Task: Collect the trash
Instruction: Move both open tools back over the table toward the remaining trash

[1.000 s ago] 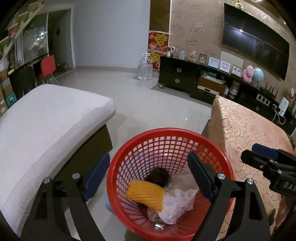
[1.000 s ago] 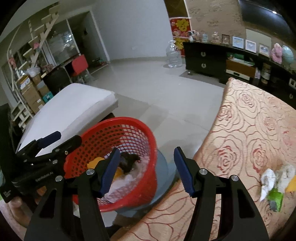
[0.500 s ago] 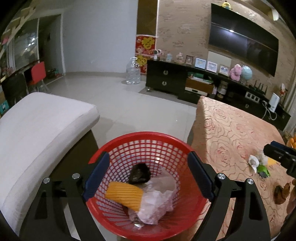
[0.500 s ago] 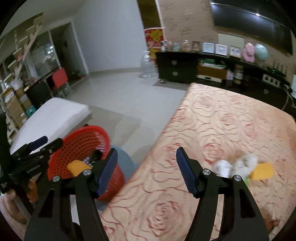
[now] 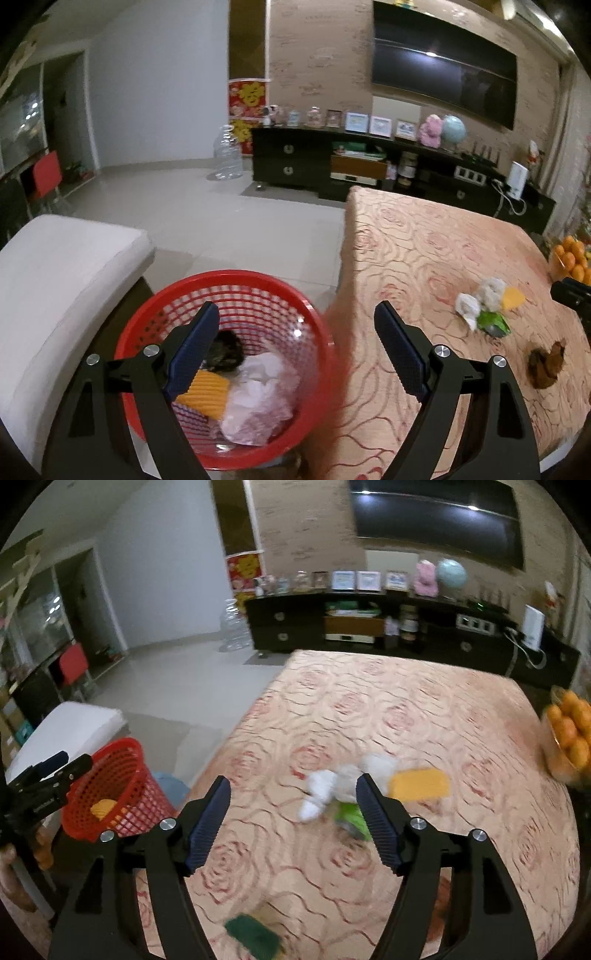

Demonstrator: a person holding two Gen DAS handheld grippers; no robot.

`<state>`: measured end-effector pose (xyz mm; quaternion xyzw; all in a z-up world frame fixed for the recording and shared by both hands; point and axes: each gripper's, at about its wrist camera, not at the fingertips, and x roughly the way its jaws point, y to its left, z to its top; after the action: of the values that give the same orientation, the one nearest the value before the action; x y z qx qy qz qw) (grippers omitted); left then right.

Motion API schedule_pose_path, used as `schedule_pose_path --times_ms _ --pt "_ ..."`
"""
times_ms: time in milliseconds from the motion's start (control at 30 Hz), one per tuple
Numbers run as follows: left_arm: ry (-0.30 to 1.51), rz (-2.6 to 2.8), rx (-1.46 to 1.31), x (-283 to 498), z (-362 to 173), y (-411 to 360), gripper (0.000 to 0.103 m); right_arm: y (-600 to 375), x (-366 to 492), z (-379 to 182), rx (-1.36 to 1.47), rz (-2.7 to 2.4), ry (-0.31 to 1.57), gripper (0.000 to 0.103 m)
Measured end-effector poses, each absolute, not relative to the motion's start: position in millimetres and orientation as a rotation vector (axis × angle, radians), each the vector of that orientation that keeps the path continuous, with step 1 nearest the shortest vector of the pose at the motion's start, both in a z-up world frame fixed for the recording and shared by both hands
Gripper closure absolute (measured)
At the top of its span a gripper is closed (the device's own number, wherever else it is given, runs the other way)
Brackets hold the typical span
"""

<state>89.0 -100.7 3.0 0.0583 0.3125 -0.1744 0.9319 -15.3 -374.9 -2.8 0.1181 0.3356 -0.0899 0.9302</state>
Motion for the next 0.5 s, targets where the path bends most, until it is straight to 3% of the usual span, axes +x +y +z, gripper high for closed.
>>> schedule_pose_path --times_ms 500 --pt "0.643 -0.530 0.235 53 -11 -169 0.019 -448 -98 -28 0.327 -0.410 0.693 0.023"
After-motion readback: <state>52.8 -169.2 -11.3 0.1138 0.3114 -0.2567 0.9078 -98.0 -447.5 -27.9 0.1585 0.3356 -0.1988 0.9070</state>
